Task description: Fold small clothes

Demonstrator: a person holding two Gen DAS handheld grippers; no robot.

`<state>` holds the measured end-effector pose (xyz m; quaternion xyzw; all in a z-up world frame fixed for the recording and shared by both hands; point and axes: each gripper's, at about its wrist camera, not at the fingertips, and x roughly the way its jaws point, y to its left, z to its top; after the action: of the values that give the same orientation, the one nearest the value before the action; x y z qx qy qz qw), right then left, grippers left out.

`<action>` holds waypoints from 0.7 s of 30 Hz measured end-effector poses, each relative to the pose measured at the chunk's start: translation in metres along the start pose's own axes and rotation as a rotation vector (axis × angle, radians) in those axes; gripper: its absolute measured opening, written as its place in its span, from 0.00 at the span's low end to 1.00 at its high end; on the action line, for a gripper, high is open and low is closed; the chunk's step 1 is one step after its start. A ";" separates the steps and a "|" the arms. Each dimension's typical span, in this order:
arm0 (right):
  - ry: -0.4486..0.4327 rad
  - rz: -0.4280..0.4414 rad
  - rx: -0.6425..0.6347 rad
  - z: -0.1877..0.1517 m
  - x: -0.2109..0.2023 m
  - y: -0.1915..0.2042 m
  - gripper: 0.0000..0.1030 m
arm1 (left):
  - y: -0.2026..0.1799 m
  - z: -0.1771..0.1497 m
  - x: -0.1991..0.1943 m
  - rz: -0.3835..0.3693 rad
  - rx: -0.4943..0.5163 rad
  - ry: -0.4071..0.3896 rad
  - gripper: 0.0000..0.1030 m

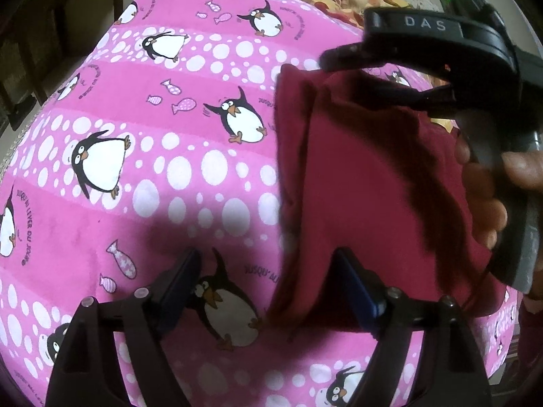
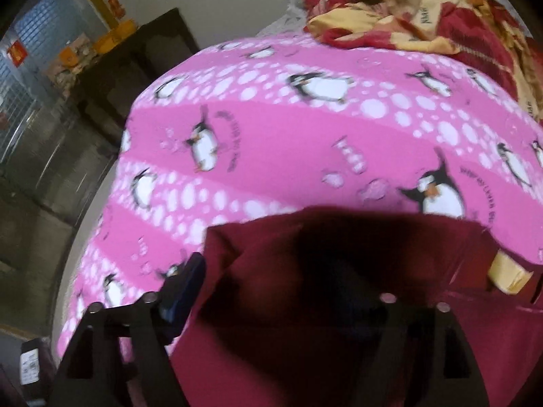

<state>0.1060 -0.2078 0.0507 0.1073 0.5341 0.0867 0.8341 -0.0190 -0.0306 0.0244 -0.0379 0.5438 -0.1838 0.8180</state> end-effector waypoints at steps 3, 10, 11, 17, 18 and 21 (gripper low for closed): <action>0.035 -0.077 -0.090 -0.002 0.016 0.025 0.87 | 0.000 0.001 0.001 -0.004 -0.007 0.002 0.79; 0.034 -0.204 -0.146 -0.011 0.046 0.041 0.93 | 0.003 -0.003 0.001 -0.002 -0.006 0.006 0.79; 0.033 -0.212 -0.153 -0.011 0.048 0.042 0.93 | 0.002 -0.001 0.001 -0.002 -0.006 0.006 0.80; 0.026 -0.221 -0.163 -0.010 0.051 0.048 0.93 | 0.002 -0.001 0.001 0.000 -0.007 0.005 0.80; 0.023 -0.219 -0.162 -0.011 0.052 0.049 0.93 | 0.002 -0.001 0.001 -0.001 -0.007 0.006 0.80; 0.013 -0.208 -0.162 -0.015 0.050 0.046 0.92 | 0.002 -0.001 0.001 -0.001 -0.006 0.006 0.81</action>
<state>0.1120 -0.1499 0.0138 -0.0168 0.5389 0.0431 0.8411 -0.0193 -0.0293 0.0225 -0.0403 0.5469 -0.1827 0.8160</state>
